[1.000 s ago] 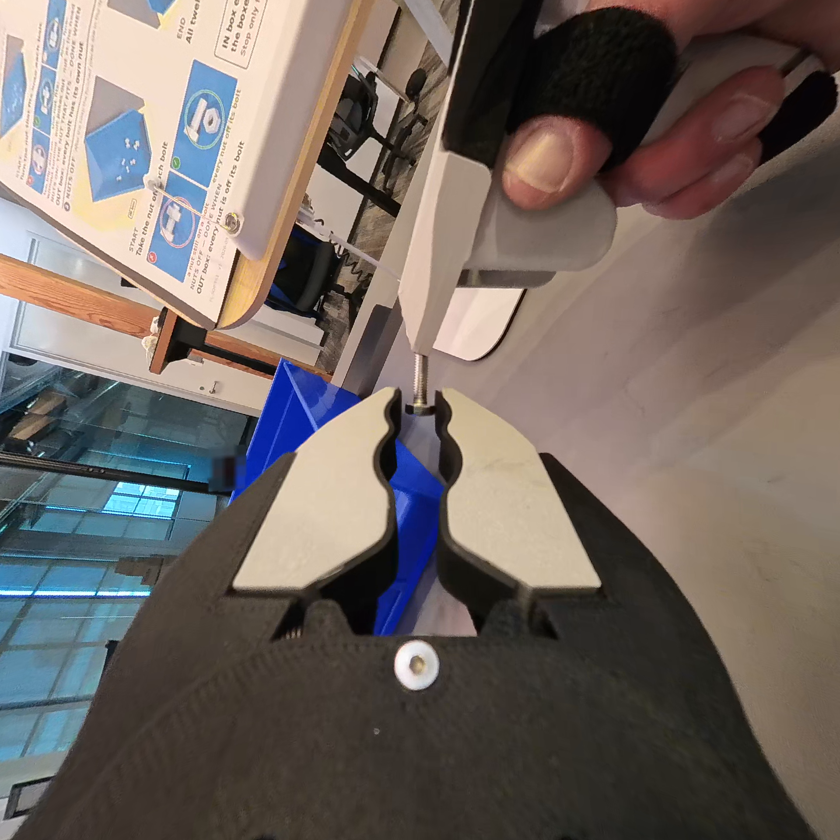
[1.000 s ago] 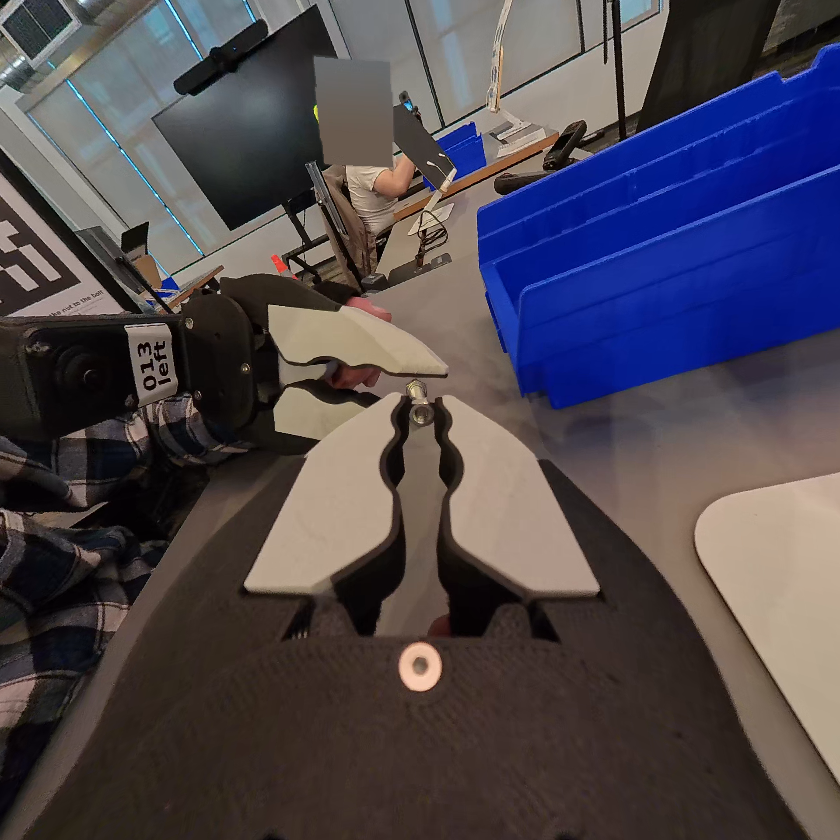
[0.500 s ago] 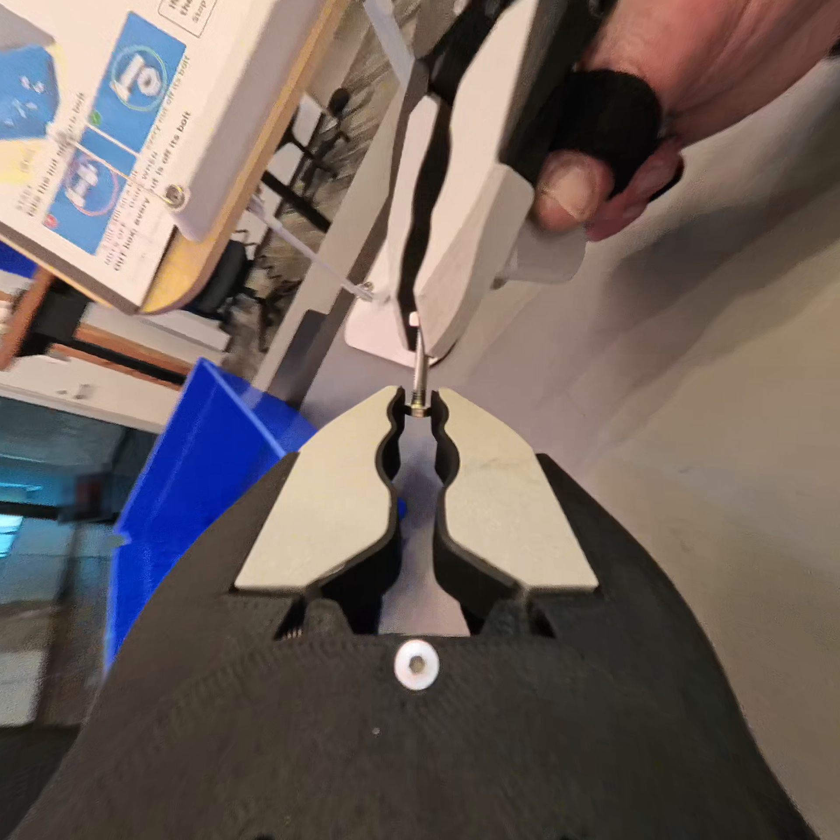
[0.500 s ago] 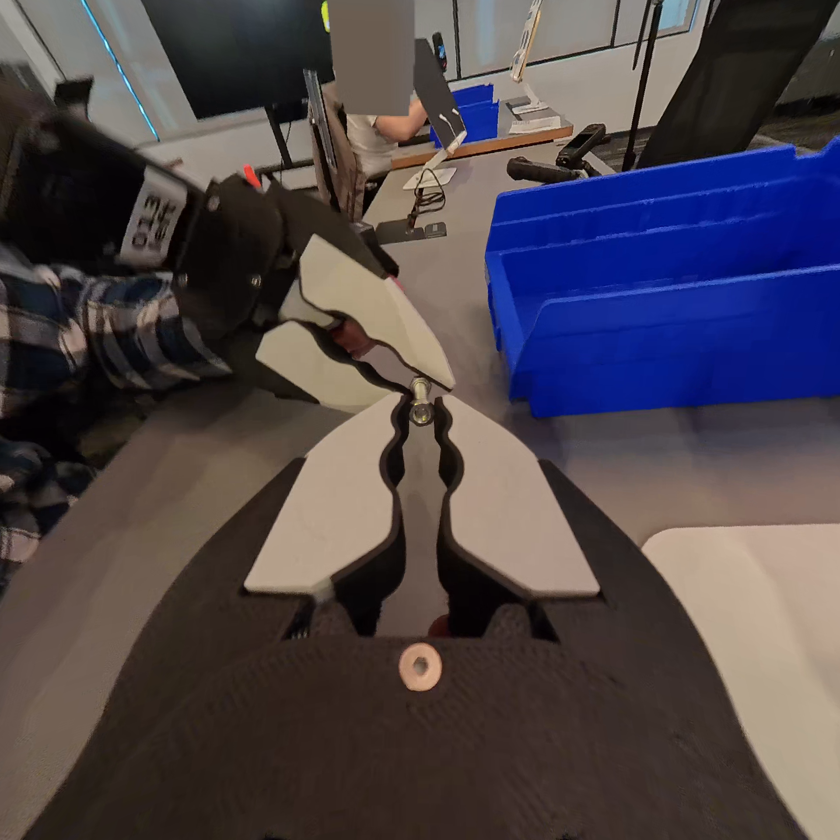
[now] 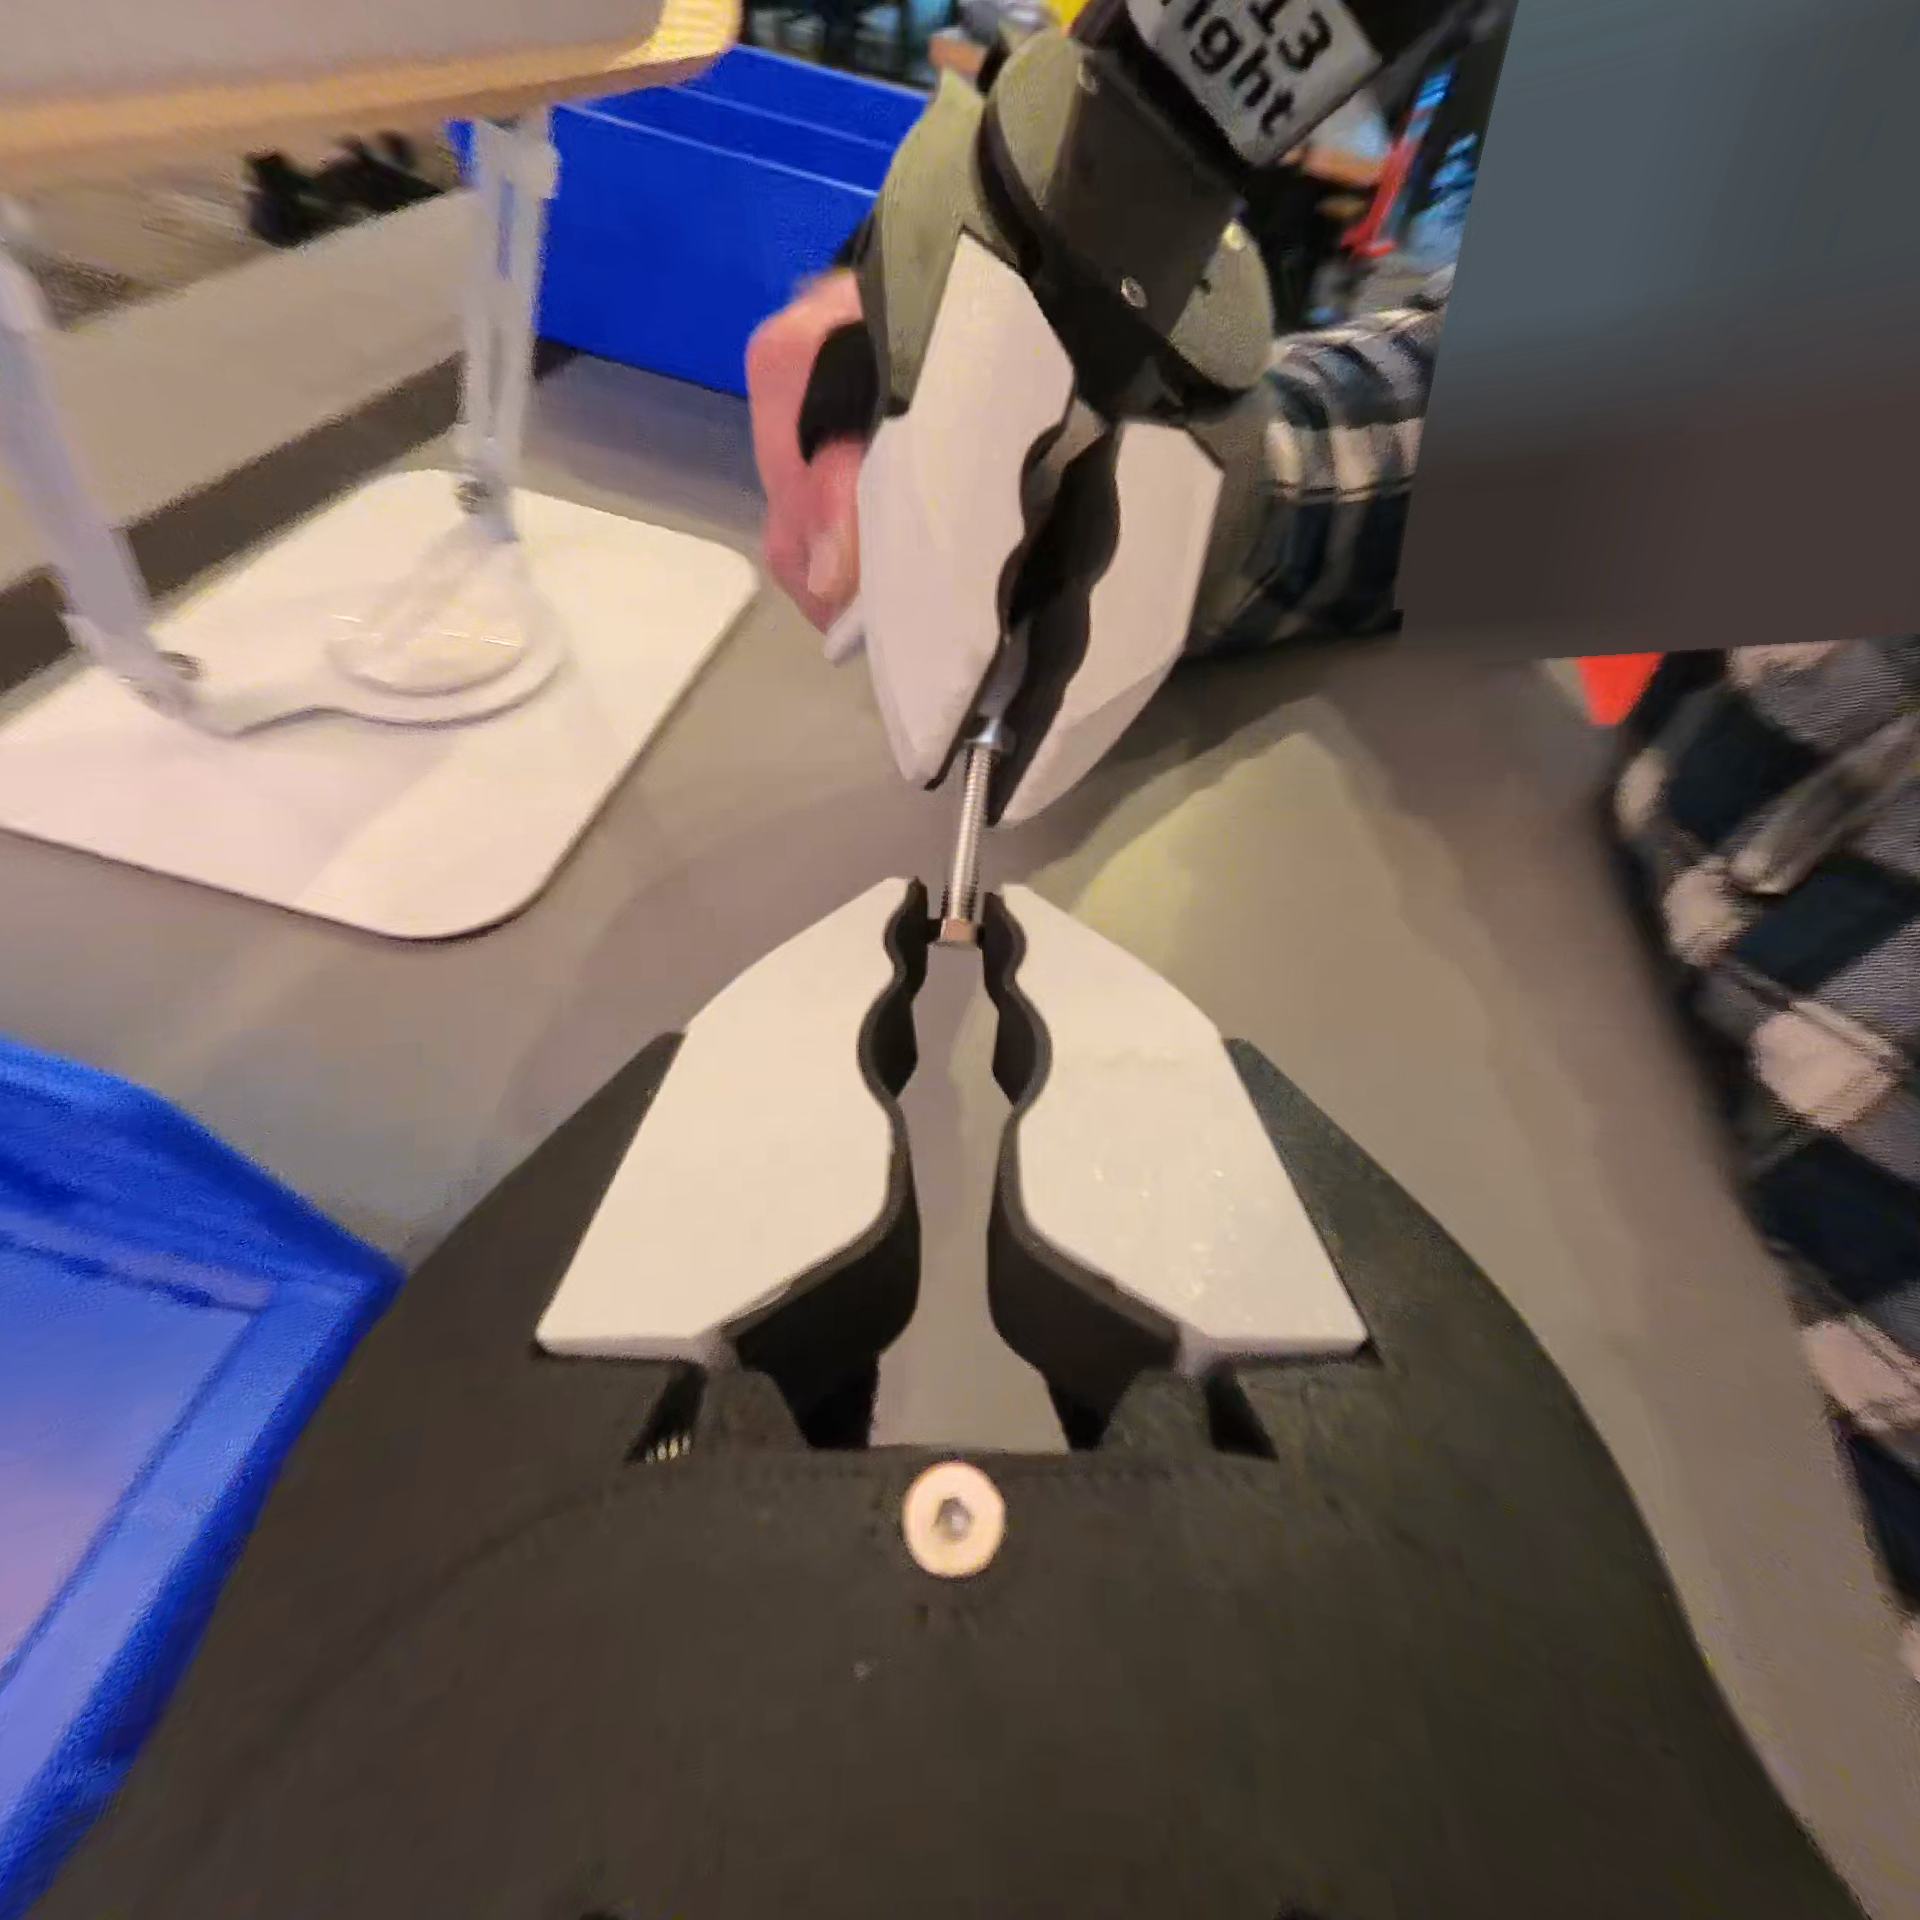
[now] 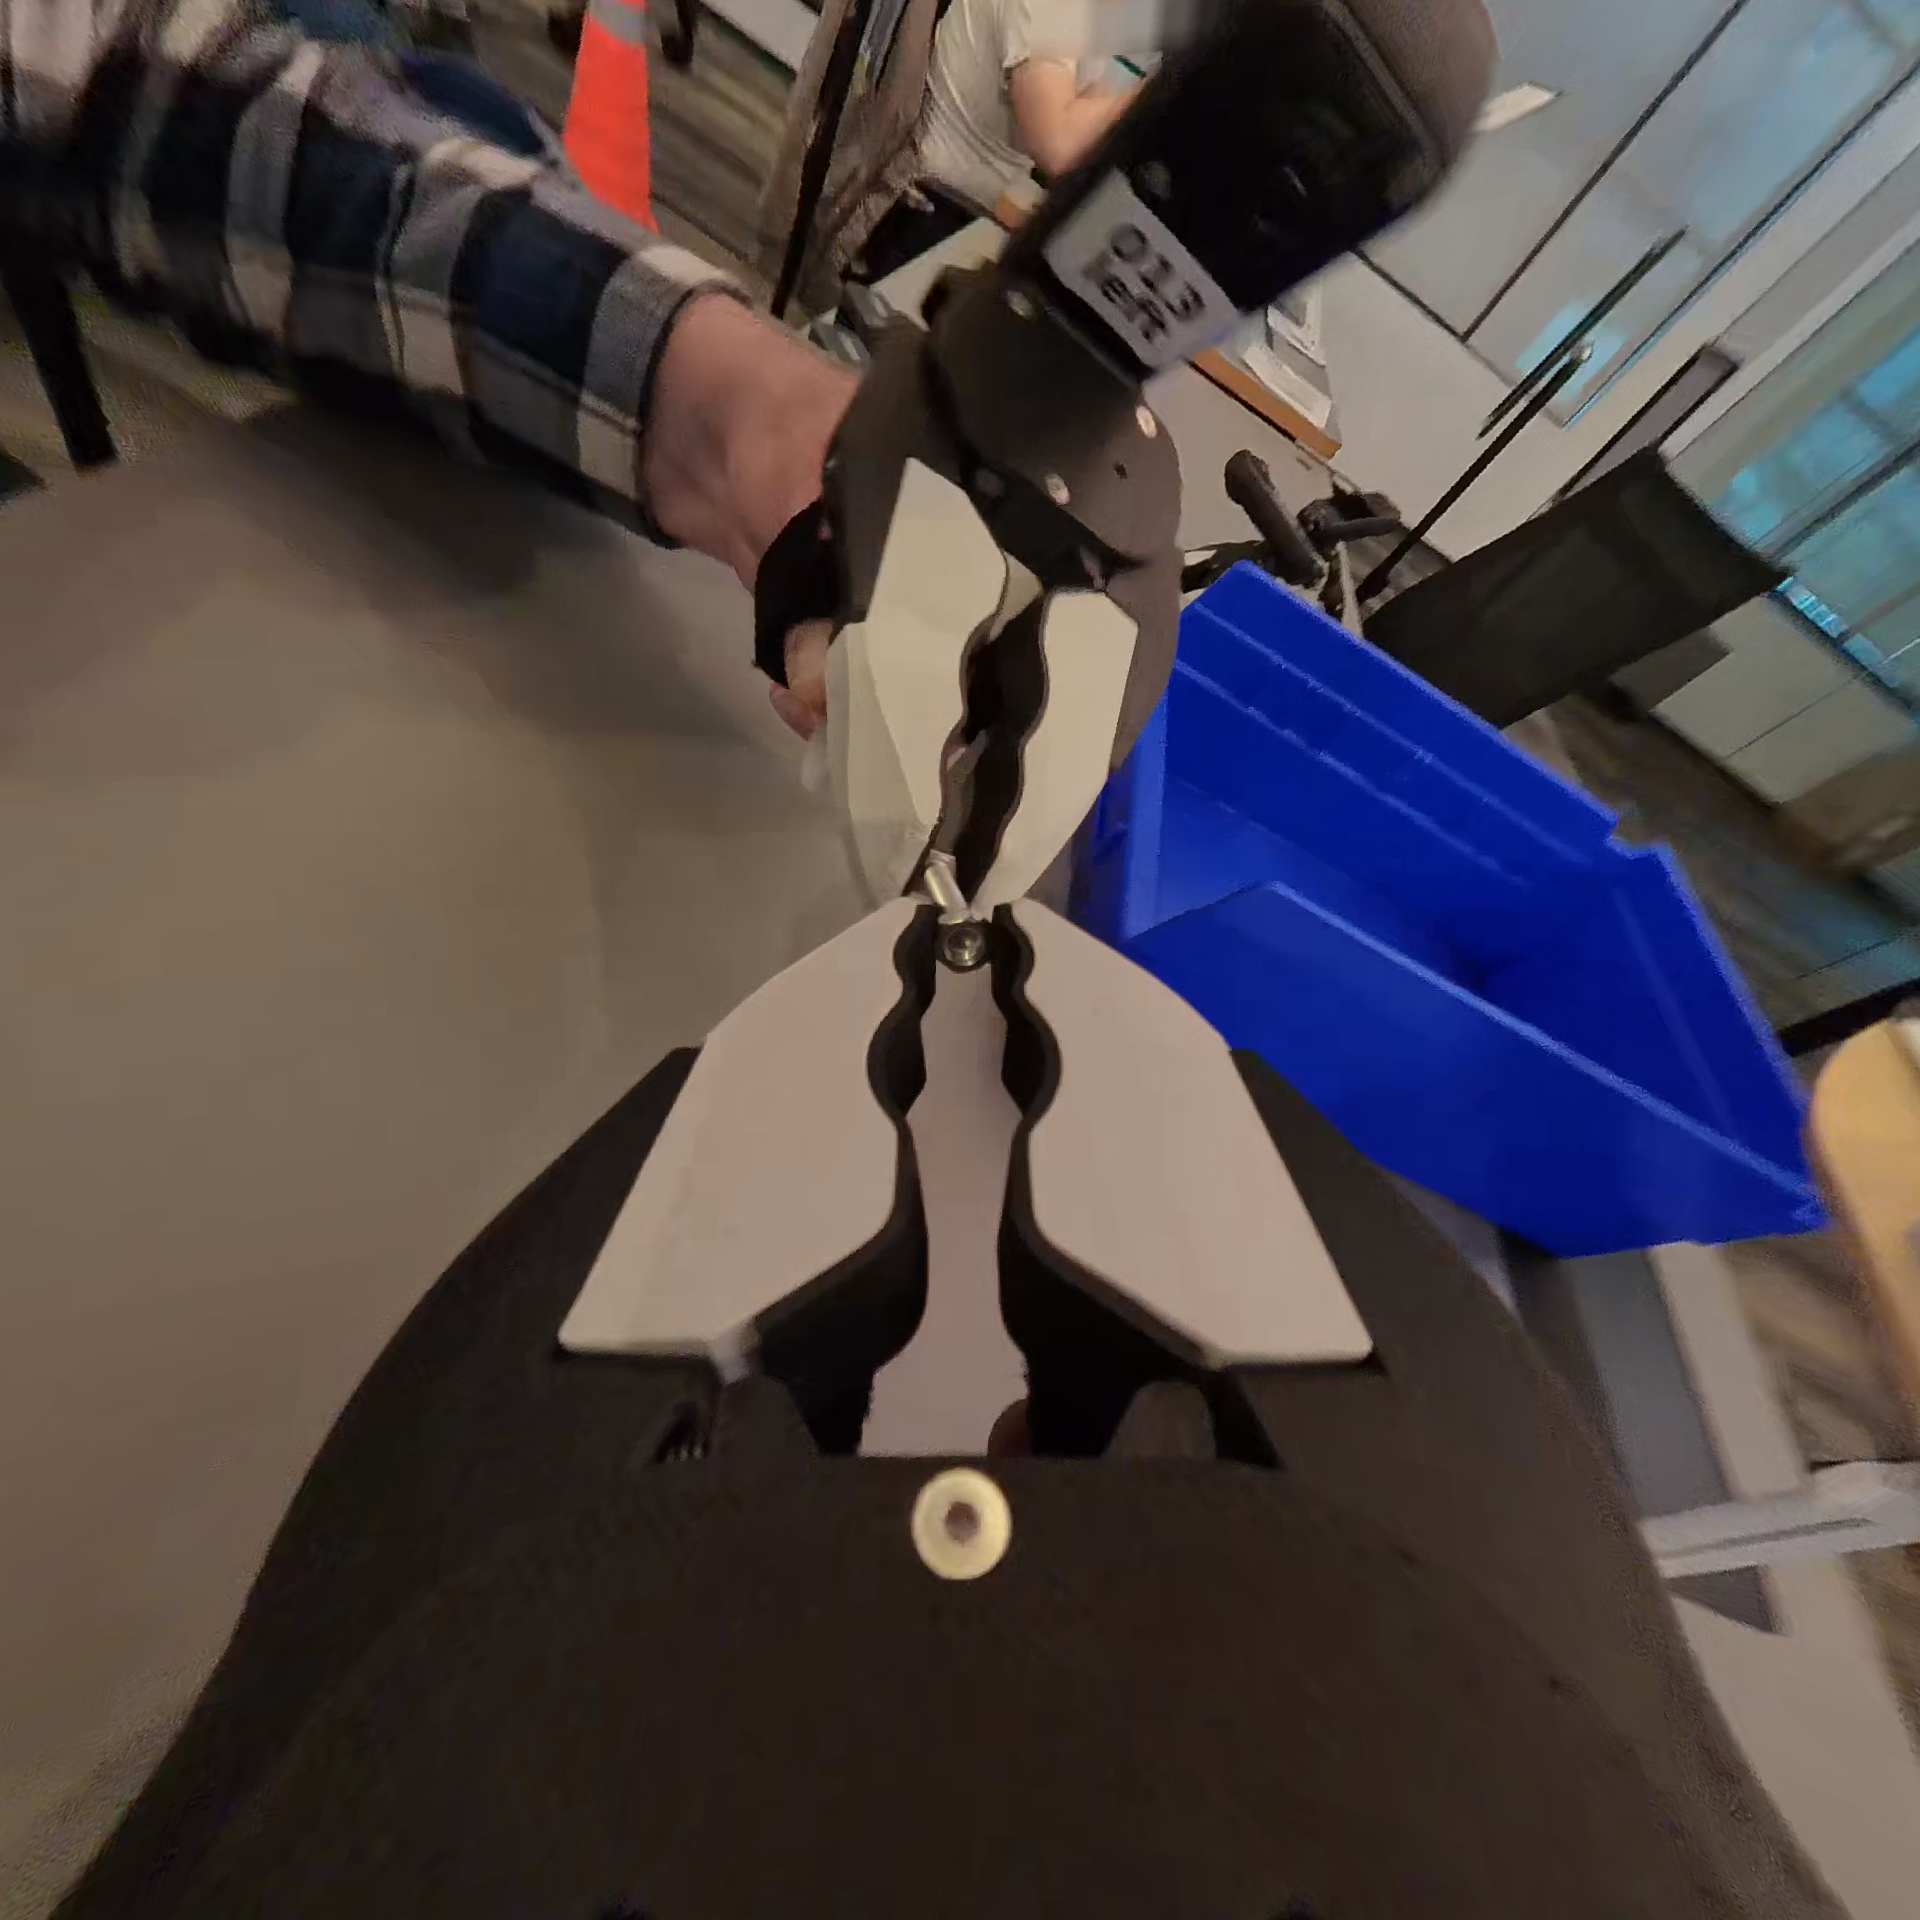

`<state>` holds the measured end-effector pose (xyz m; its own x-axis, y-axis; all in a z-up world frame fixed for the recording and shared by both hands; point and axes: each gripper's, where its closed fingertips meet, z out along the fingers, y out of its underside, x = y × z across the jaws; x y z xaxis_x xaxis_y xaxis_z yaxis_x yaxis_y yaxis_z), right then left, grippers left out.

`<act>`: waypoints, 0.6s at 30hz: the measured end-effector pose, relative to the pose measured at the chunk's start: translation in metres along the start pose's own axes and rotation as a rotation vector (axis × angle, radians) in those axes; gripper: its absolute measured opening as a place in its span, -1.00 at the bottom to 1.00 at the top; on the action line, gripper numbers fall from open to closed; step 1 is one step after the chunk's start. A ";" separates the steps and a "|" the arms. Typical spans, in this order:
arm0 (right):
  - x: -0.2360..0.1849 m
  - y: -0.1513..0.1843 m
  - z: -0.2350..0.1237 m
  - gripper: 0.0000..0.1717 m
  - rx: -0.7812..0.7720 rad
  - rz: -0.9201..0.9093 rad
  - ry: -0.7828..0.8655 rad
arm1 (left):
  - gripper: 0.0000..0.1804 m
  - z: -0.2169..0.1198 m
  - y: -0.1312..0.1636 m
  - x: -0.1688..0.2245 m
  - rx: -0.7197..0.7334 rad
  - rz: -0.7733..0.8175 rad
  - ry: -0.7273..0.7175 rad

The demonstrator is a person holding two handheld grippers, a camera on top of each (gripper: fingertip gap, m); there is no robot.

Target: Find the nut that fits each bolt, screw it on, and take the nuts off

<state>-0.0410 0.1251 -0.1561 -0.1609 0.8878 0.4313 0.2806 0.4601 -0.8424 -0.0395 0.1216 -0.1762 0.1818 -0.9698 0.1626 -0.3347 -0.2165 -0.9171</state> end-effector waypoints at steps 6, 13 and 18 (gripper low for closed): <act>0.000 -0.004 -0.005 -0.87 -0.045 -0.194 0.065 | -0.89 0.001 0.005 0.003 0.049 -0.097 0.106; 0.011 -0.006 -0.011 -0.87 0.002 -0.078 0.083 | -0.89 -0.005 0.007 -0.004 0.067 -0.097 0.071; 0.032 -0.016 -0.038 -0.87 0.002 0.008 0.192 | -0.89 -0.010 0.006 -0.006 0.069 -0.076 0.038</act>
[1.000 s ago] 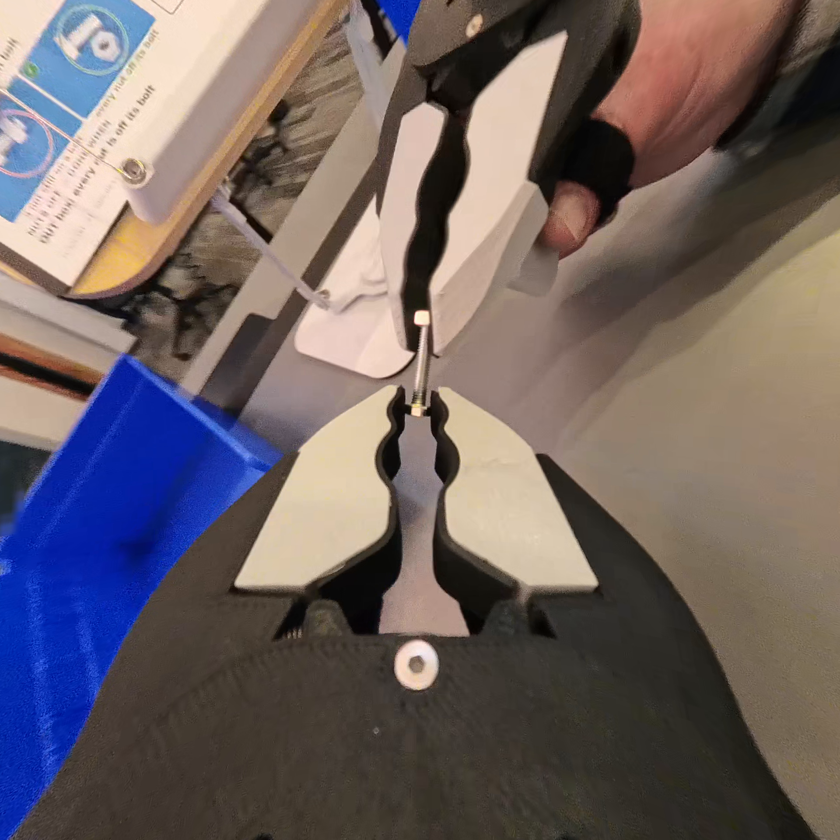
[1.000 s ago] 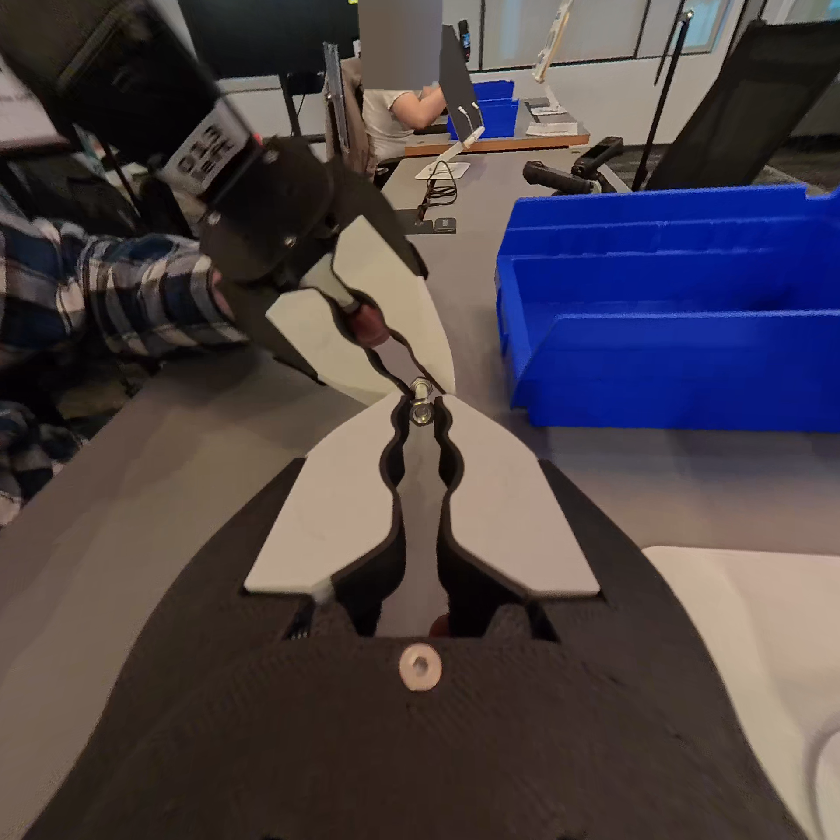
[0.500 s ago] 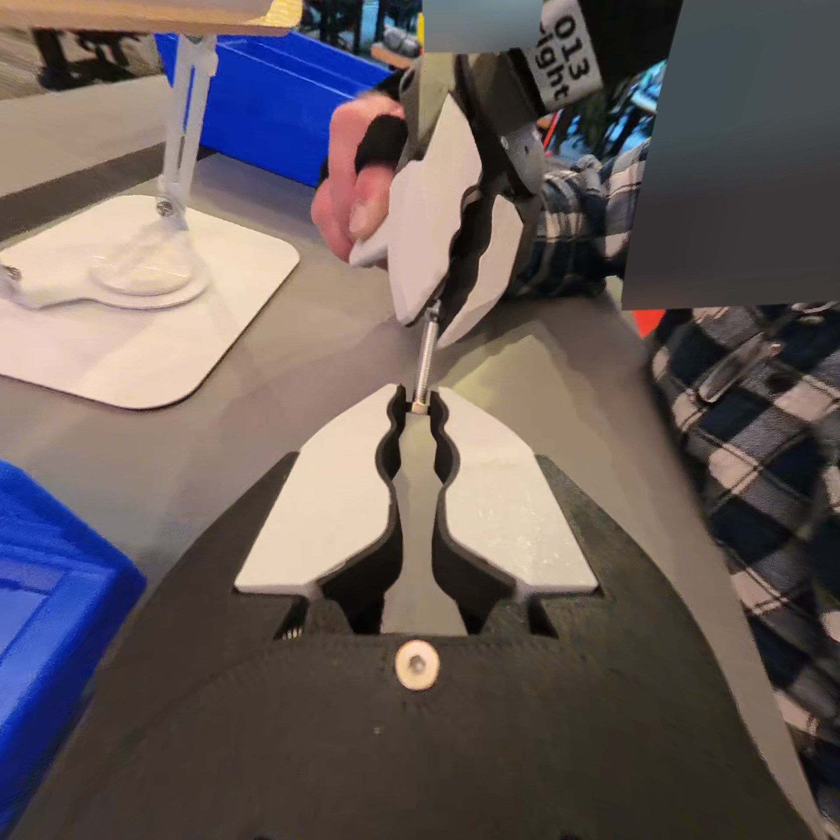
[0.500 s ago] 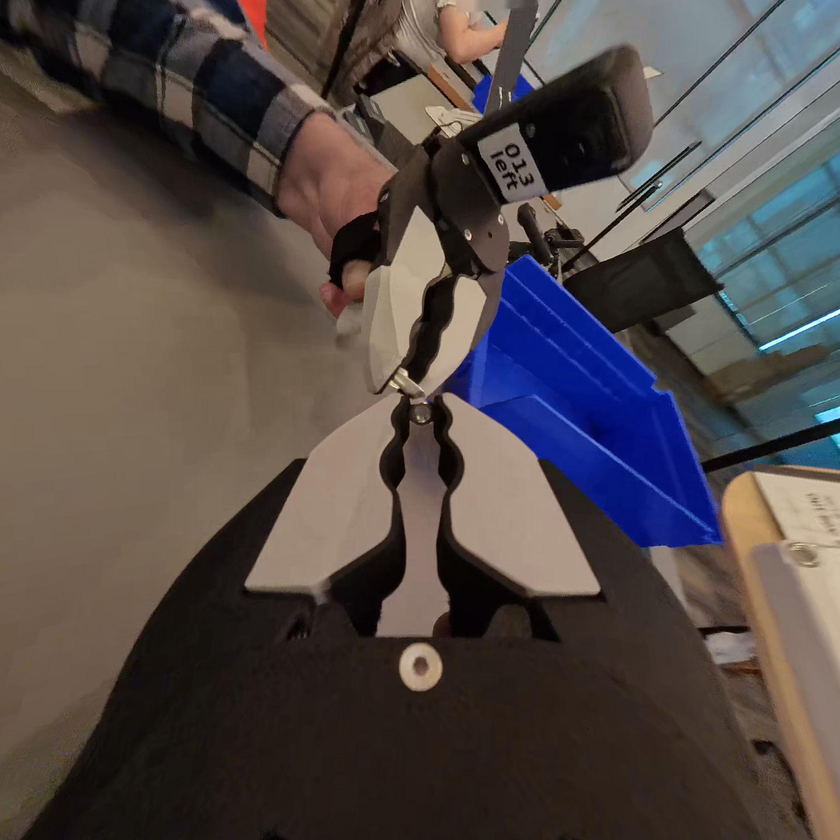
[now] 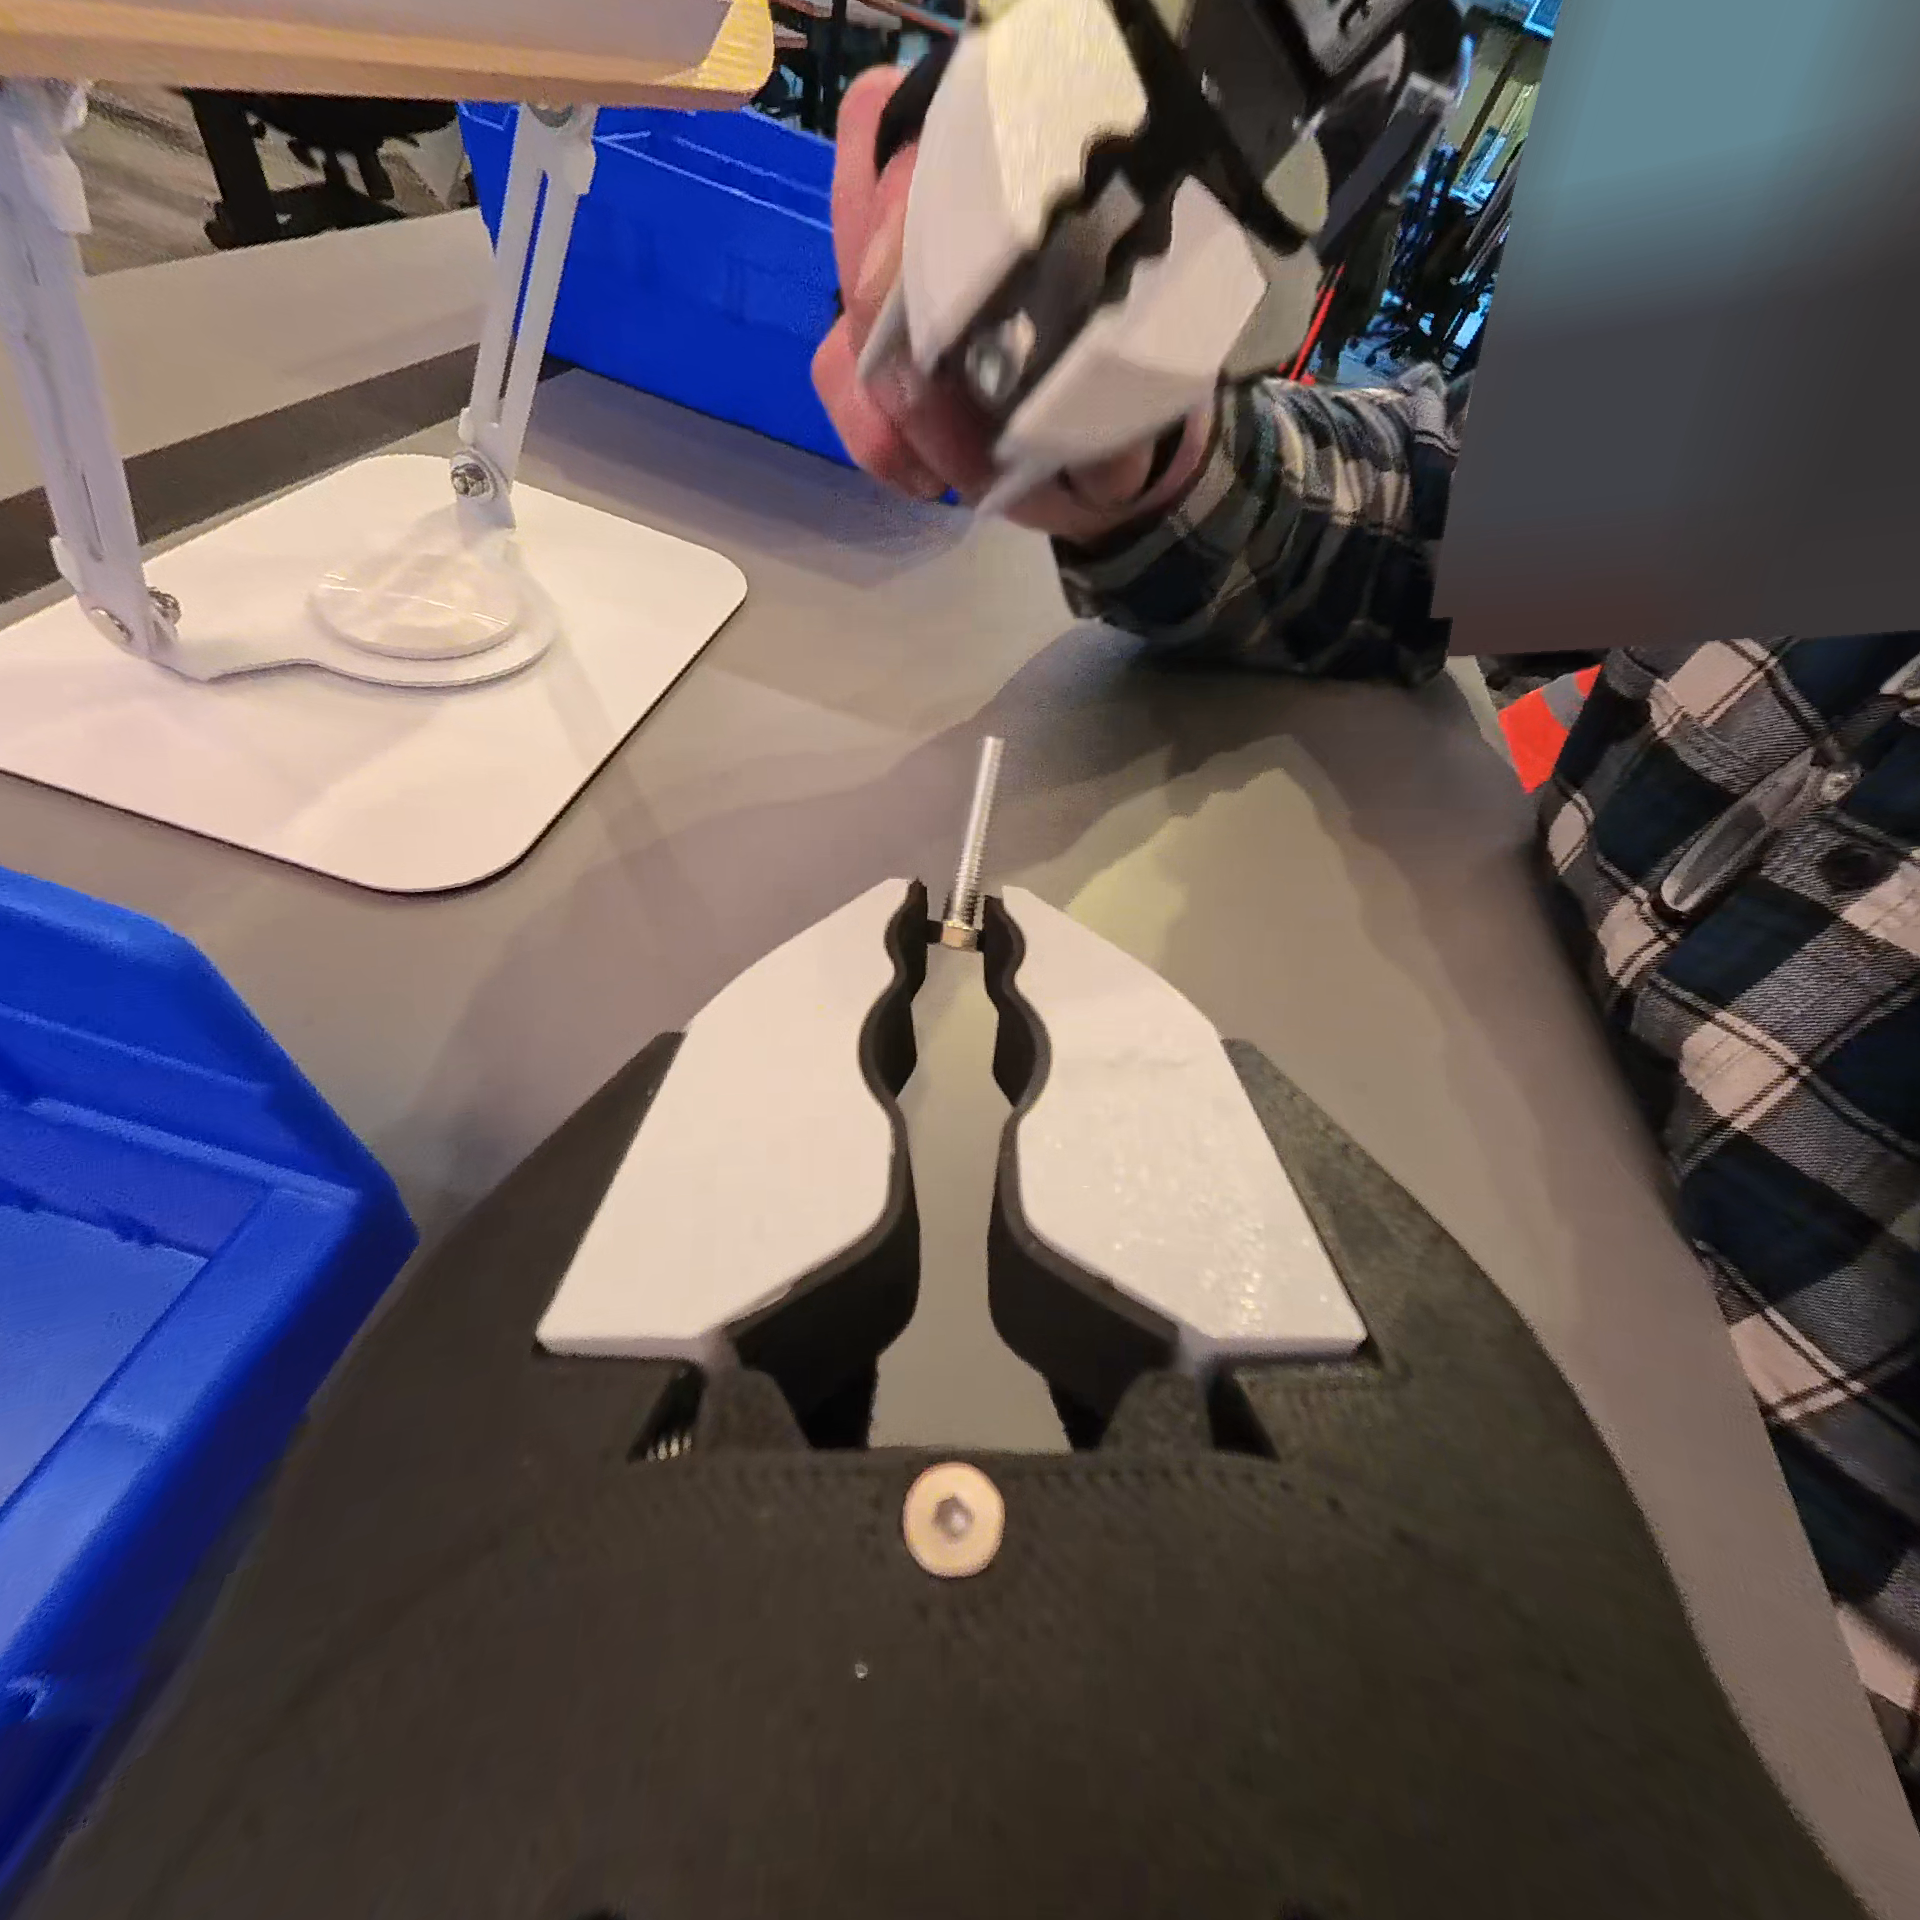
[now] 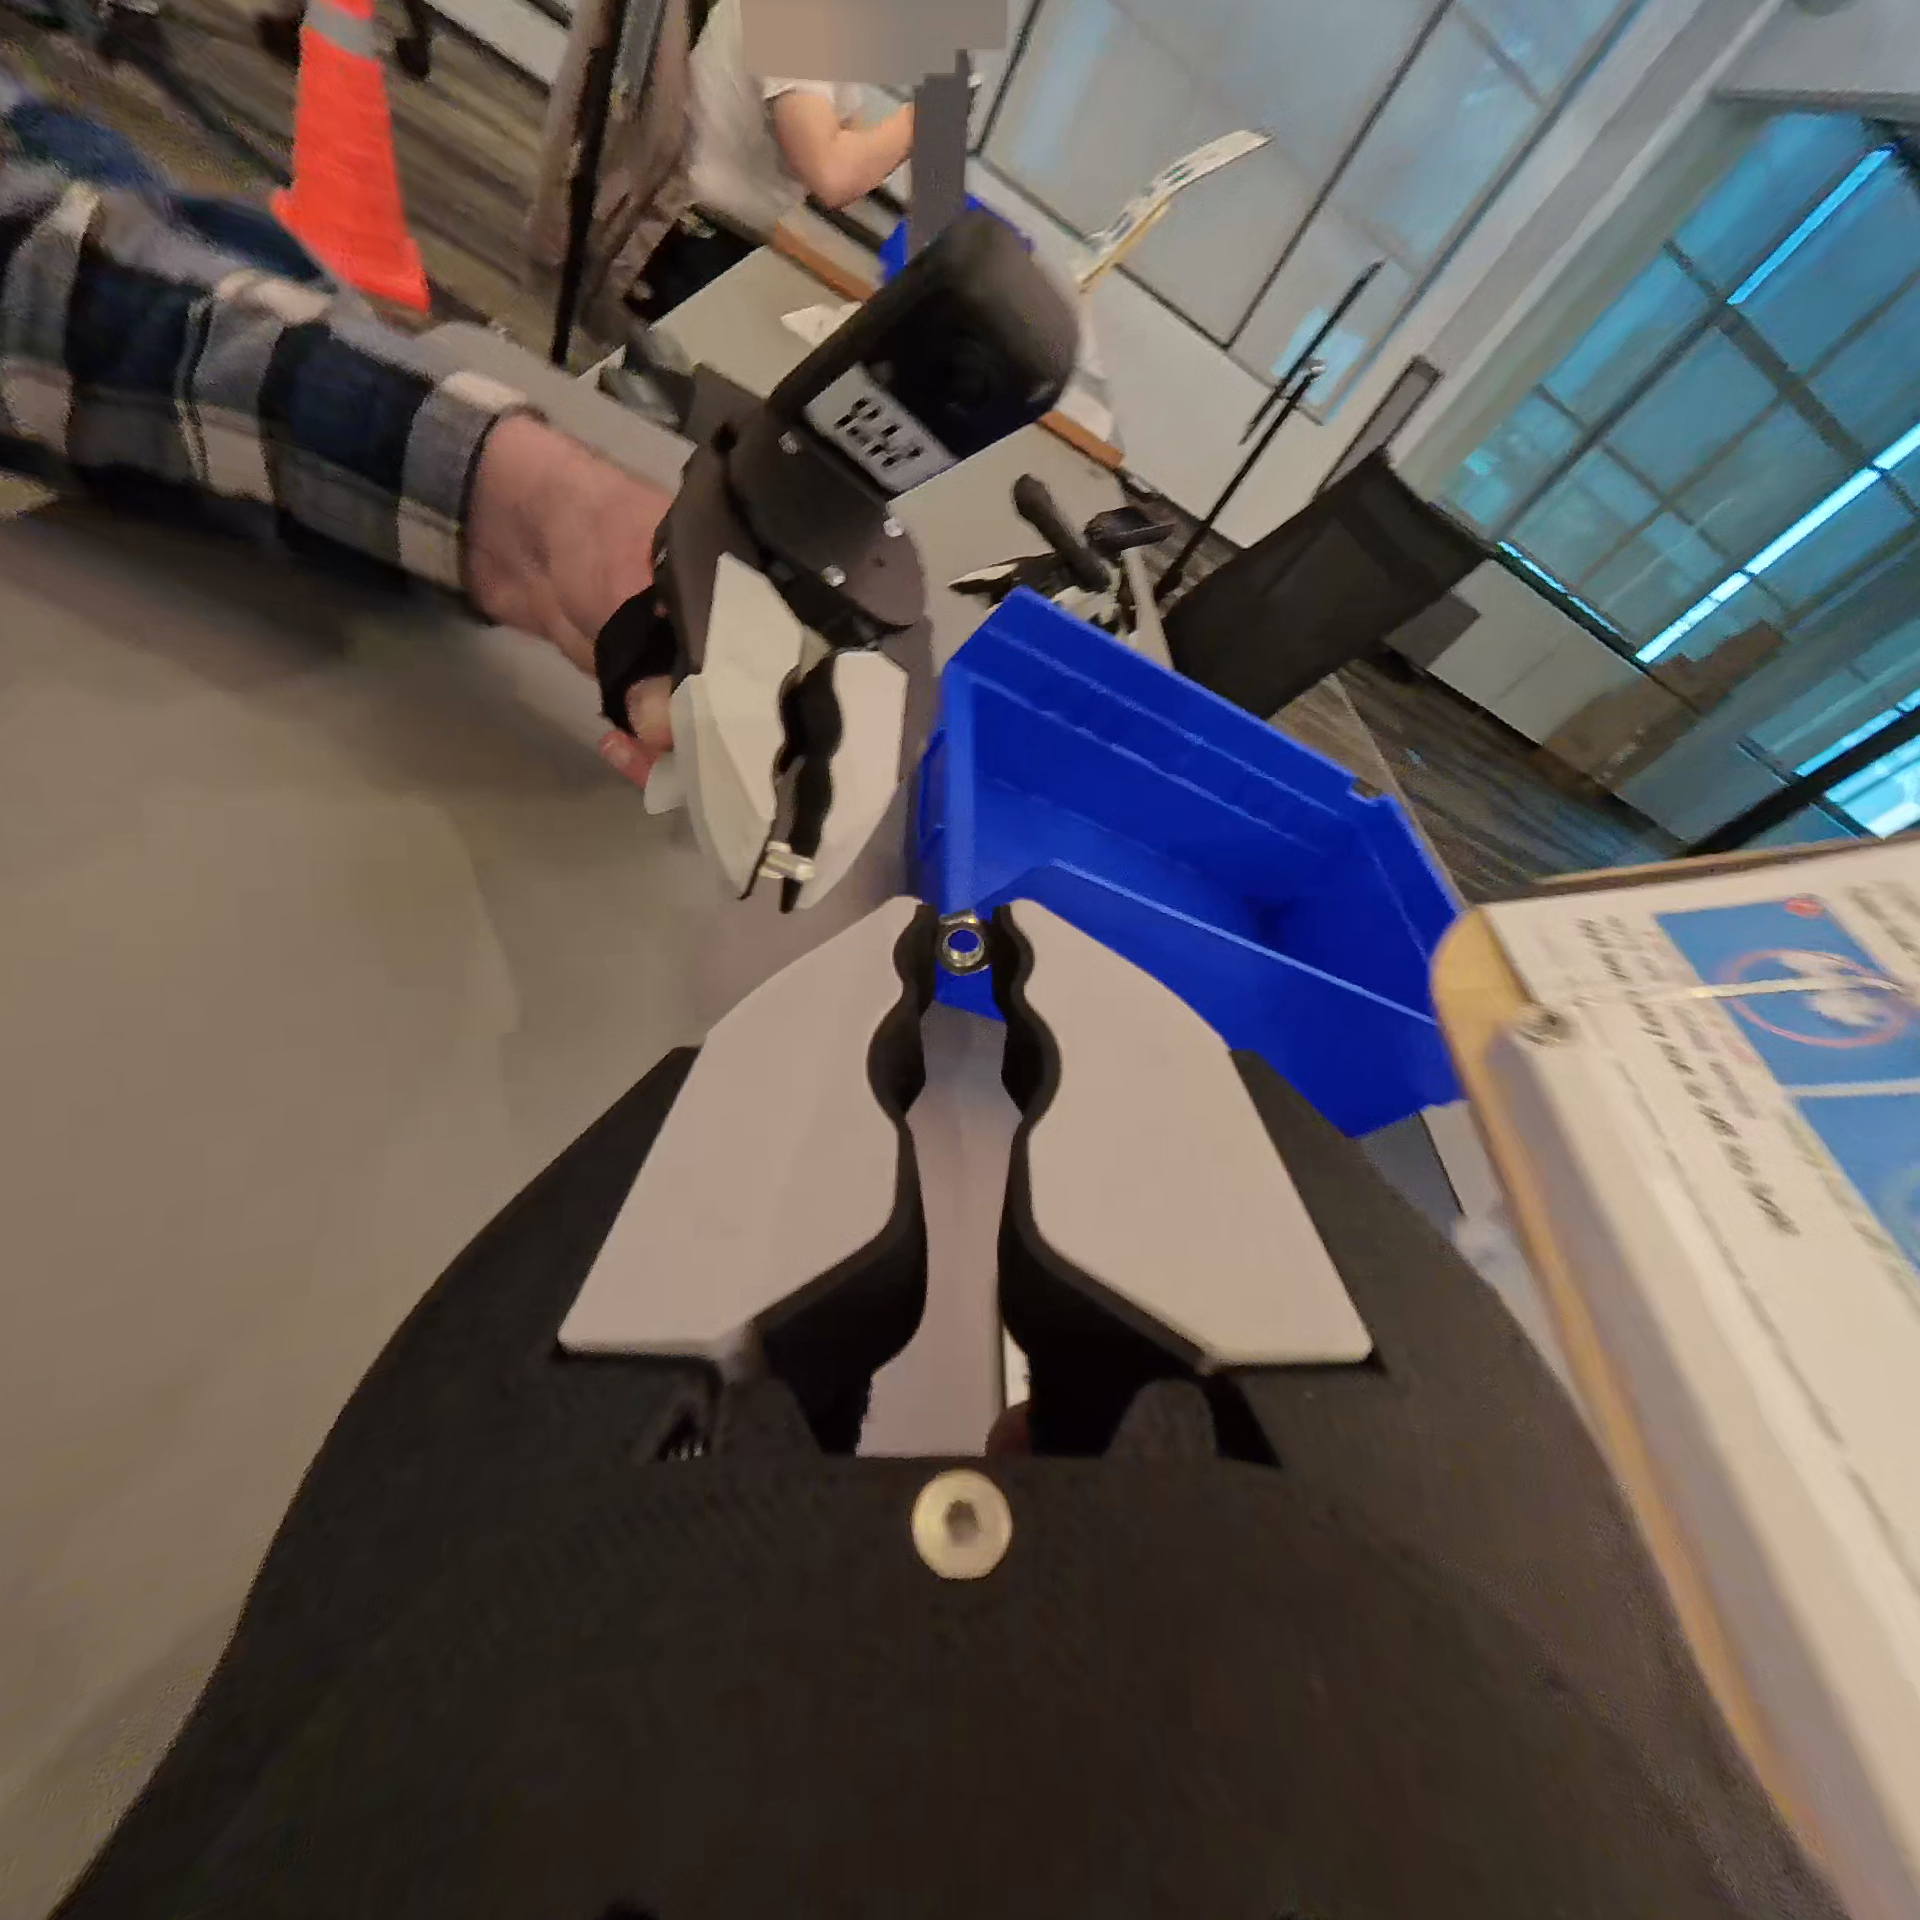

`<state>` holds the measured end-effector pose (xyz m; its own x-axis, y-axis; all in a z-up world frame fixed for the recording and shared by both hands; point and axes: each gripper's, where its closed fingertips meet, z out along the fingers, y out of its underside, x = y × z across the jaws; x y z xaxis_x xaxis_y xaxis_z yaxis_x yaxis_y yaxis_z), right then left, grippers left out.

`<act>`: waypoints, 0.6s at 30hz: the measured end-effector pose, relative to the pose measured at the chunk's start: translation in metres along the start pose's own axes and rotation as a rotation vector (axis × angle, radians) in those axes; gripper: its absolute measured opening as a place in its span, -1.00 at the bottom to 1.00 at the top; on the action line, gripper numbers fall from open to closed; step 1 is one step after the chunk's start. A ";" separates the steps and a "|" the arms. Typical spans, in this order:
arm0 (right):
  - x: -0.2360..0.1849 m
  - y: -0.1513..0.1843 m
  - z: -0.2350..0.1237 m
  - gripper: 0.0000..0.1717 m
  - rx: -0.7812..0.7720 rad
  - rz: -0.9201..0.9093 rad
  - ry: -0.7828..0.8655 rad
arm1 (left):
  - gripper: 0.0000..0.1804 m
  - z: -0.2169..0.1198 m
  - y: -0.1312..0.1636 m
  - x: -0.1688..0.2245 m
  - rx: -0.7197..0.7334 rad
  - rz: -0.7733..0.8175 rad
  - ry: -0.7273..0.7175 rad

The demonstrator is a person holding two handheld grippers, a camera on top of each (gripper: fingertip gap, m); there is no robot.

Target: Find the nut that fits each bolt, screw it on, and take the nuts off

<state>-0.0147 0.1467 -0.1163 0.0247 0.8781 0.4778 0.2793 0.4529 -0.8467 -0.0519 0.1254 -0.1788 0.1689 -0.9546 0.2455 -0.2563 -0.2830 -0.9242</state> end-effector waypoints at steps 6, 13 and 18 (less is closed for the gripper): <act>0.079 -0.004 -0.113 -0.87 -0.085 0.058 0.341 | -0.89 -0.002 -0.005 0.001 0.013 0.029 -0.028; 0.145 0.107 -0.317 -0.87 -0.506 0.261 0.789 | -0.89 0.004 -0.012 0.003 0.029 0.055 -0.060; 0.115 0.199 -0.365 -0.86 -0.751 0.604 0.706 | -0.89 0.013 -0.012 0.005 0.020 0.064 -0.068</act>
